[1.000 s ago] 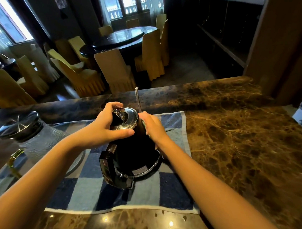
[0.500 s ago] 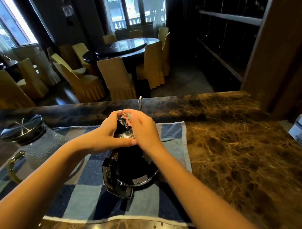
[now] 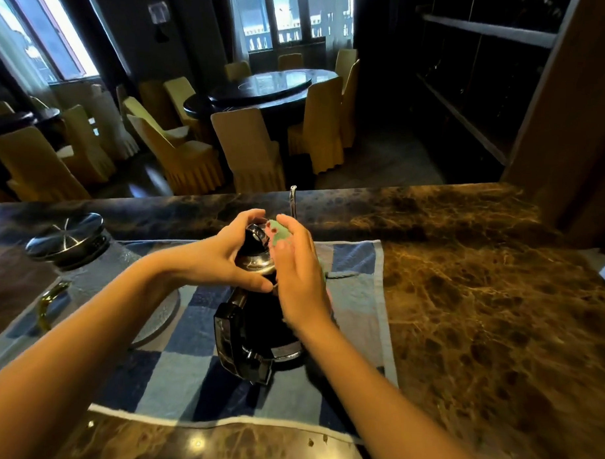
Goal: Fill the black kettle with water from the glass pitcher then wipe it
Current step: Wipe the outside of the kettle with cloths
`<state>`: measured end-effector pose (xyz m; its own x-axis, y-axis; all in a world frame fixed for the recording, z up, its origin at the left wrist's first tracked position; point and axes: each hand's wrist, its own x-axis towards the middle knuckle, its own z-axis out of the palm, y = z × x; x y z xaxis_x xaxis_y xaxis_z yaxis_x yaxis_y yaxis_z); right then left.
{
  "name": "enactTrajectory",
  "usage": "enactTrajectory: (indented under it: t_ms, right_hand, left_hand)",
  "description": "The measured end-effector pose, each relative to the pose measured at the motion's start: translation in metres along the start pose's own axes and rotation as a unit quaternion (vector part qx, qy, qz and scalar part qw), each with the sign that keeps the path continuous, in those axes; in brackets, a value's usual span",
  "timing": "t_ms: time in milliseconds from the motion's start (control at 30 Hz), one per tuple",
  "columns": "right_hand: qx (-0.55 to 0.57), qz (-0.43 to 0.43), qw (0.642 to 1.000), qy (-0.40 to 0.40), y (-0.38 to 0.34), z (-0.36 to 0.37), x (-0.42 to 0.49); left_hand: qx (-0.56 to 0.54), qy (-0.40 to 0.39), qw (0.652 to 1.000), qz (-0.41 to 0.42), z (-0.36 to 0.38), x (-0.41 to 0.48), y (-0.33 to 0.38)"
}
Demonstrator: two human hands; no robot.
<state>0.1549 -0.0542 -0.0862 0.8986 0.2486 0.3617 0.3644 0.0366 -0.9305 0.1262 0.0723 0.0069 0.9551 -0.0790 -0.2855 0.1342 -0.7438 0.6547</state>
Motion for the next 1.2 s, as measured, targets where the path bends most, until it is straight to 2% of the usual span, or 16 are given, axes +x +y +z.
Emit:
enactTrajectory:
  t_ms: [133,233,333,400,500,633,700,767,833,933,1000,1067,1133,1200]
  right_hand:
    - [0.018,0.101,0.994,-0.028,0.014,-0.012,0.023]
    - [-0.017,0.105,0.994,0.032,0.025,-0.011,0.000]
    - [-0.055,0.057,0.987,0.140,0.038,0.010,-0.053]
    - [-0.086,0.039,0.987,0.131,0.032,0.029,-0.085]
    - [-0.070,-0.022,0.995,0.064,0.005,0.042,-0.090]
    - [-0.099,-0.079,0.986,0.111,0.008,0.026,-0.052]
    - [-0.107,-0.044,0.984,0.137,0.030,0.022,-0.050]
    - [-0.041,0.027,0.980,0.190,0.053,0.017,-0.059]
    - [0.028,0.076,0.975,0.209,0.058,0.020,-0.074]
    - [-0.014,0.098,0.982,0.163,0.034,0.027,-0.085]
    - [-0.028,0.052,0.993,0.100,0.009,0.026,-0.074]
    - [0.009,0.036,0.998,0.055,-0.009,0.015,-0.043]
    - [0.025,0.080,0.996,0.019,-0.007,0.000,-0.005]
    - [-0.006,0.145,0.989,-0.010,0.003,-0.015,0.025]
  left_hand:
    - [-0.030,-0.010,0.999,-0.018,0.000,0.000,0.003]
    - [-0.040,-0.006,0.999,-0.022,0.001,0.001,0.004]
    - [-0.049,-0.002,0.998,-0.029,0.003,-0.001,0.005]
    - [-0.053,0.000,0.998,-0.027,0.003,-0.002,0.006]
    - [-0.056,0.008,0.998,-0.026,0.003,-0.001,0.007]
    - [-0.064,0.011,0.998,-0.022,0.006,-0.002,0.010]
    - [-0.085,0.012,0.996,-0.030,0.005,-0.008,0.005]
    - [-0.082,0.007,0.996,-0.027,0.005,-0.005,0.005]
    - [-0.080,-0.004,0.997,-0.025,0.005,-0.005,0.005]
    - [-0.083,-0.008,0.996,-0.026,0.002,-0.004,0.003]
    - [-0.085,-0.005,0.996,-0.024,0.001,-0.002,0.003]
    - [-0.073,0.002,0.997,-0.020,0.002,-0.001,0.005]
    - [-0.069,0.004,0.997,-0.021,0.002,-0.001,0.004]
    - [-0.076,0.000,0.997,-0.021,0.001,-0.002,0.002]
